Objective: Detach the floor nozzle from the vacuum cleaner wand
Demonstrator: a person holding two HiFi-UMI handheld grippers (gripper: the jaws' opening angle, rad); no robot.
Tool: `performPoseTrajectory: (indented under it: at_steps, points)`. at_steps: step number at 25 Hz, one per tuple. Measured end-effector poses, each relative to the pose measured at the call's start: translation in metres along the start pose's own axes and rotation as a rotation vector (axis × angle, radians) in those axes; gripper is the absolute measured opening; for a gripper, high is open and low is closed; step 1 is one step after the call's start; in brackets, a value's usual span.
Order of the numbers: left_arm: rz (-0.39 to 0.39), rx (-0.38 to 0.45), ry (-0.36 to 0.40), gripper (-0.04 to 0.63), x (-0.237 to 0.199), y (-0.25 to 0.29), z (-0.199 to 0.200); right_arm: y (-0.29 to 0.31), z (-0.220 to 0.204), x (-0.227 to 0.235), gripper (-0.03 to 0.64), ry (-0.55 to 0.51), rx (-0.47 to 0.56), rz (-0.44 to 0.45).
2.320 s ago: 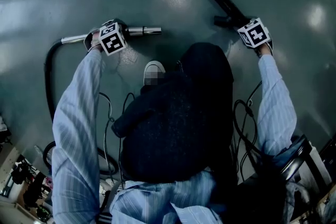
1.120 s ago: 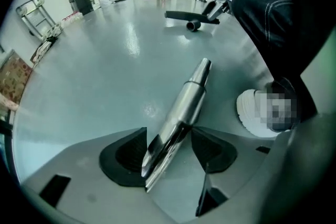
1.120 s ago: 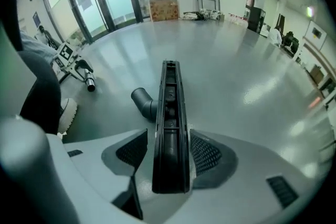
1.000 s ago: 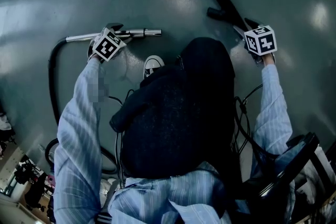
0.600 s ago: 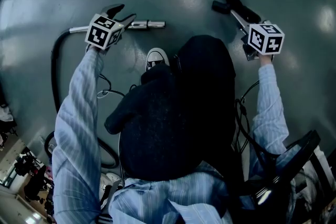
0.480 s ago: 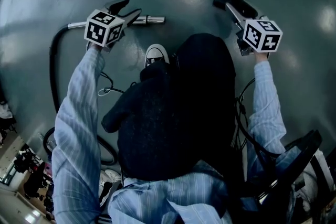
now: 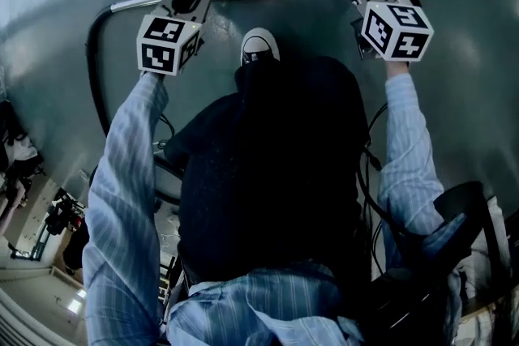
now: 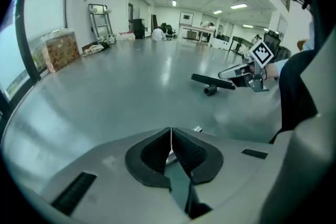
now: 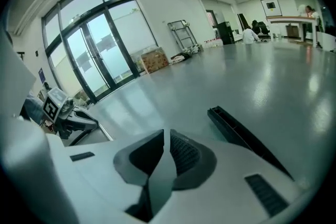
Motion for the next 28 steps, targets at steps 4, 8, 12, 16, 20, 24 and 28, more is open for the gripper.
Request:
performPoseTrajectory:
  at_steps: [4, 8, 12, 16, 20, 24, 28]
  points:
    - [0.043, -0.053, -0.011, 0.009, 0.003, -0.036, 0.001, -0.02, 0.01, -0.04, 0.026, 0.026, -0.049, 0.032]
    - [0.078, -0.002, -0.159, 0.008, 0.018, -0.07, 0.017, -0.061, 0.028, -0.072, 0.023, 0.012, -0.09, 0.053]
    - [0.062, 0.03, -0.25, 0.008, 0.061, -0.119, 0.032, -0.124, 0.047, -0.098, 0.023, 0.033, -0.129, 0.053]
    - [0.021, 0.005, -0.211, 0.008, 0.108, -0.181, 0.057, -0.197, 0.086, -0.121, 0.023, 0.029, -0.155, 0.048]
    - [0.007, 0.063, -0.248, 0.008, 0.152, -0.249, 0.097, -0.276, 0.138, -0.142, 0.023, 0.021, -0.143, 0.038]
    - [0.018, 0.146, -0.307, 0.008, 0.209, -0.324, 0.135, -0.367, 0.176, -0.165, 0.023, 0.05, -0.127, 0.025]
    - [0.044, 0.258, -0.334, 0.008, 0.266, -0.393, 0.179, -0.452, 0.212, -0.186, 0.023, 0.058, -0.103, 0.027]
Point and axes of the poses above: the fingertips, and each gripper's own axes: y forward along the fingers, x to its right, z out of its top, the point moved 5 cm from there along -y, backward along the fingers, and after that the axes turned 8 degrees about -z, right-handed, at the moved point
